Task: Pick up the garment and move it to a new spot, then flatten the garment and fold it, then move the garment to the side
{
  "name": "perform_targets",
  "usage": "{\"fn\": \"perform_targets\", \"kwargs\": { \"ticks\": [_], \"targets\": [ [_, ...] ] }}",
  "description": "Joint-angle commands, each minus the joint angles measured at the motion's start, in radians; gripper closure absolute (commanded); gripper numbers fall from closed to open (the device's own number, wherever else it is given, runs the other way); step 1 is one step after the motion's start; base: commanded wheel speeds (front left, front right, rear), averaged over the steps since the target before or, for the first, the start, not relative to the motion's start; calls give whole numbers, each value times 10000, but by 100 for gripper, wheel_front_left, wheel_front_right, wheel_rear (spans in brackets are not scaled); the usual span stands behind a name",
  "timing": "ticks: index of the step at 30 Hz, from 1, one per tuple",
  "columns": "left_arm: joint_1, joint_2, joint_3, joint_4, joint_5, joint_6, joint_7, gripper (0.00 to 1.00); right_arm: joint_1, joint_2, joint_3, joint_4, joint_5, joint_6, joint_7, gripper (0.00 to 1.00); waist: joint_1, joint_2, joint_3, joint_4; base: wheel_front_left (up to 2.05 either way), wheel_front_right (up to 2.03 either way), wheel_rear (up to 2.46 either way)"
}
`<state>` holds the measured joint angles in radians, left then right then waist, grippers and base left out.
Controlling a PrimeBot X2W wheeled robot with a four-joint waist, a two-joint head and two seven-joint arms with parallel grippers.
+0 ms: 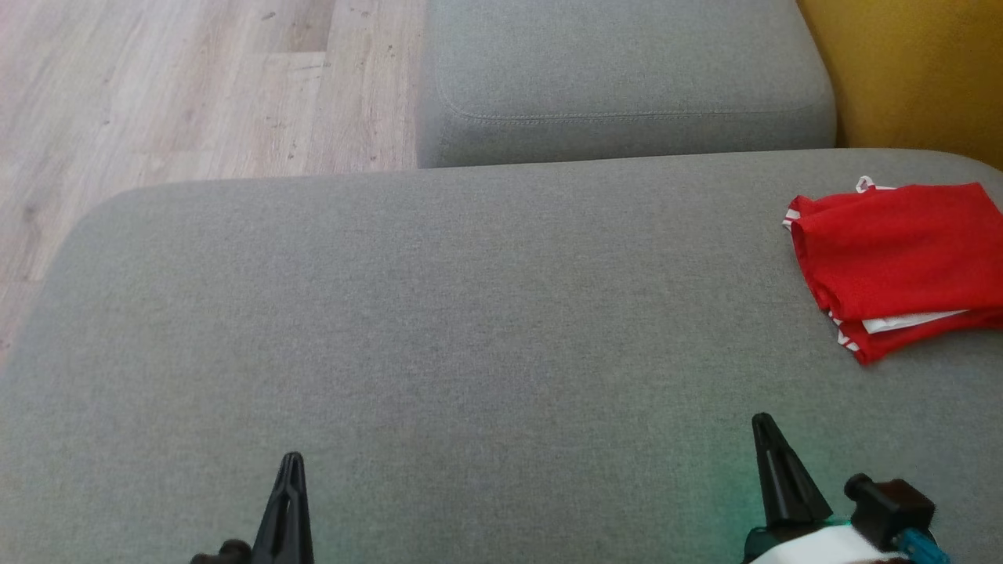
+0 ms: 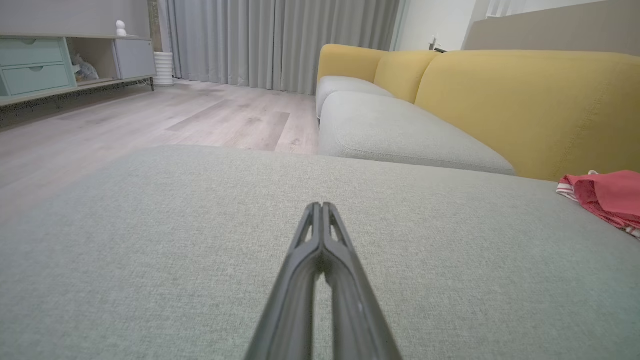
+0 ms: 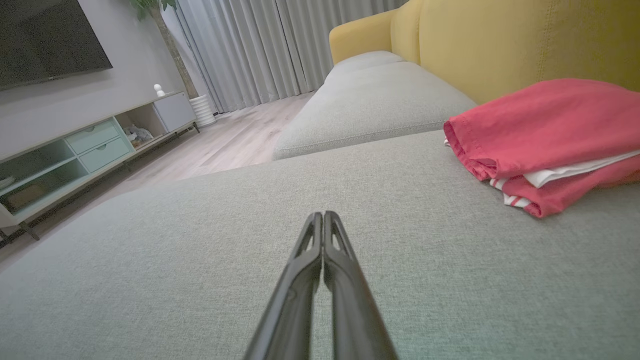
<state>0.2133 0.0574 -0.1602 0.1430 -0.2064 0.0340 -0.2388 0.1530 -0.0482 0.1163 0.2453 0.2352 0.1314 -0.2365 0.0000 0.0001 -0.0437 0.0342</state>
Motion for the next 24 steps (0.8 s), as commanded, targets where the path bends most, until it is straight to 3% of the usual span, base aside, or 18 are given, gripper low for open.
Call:
{"fn": "perform_targets", "kwargs": {
  "ticks": [1,24],
  "targets": [
    [-342,37,96,-272,-250,-44,13,100,-418,-65,-64,-312,261,-1,60,100,0,-1,5,-2,0,0,0],
    [-937,162,416,56,-3152,-380,553,100,-856,-191,-323,-244,3088,-2,594,100,0,-1,95,-69,0,0,0]
  ]
}}
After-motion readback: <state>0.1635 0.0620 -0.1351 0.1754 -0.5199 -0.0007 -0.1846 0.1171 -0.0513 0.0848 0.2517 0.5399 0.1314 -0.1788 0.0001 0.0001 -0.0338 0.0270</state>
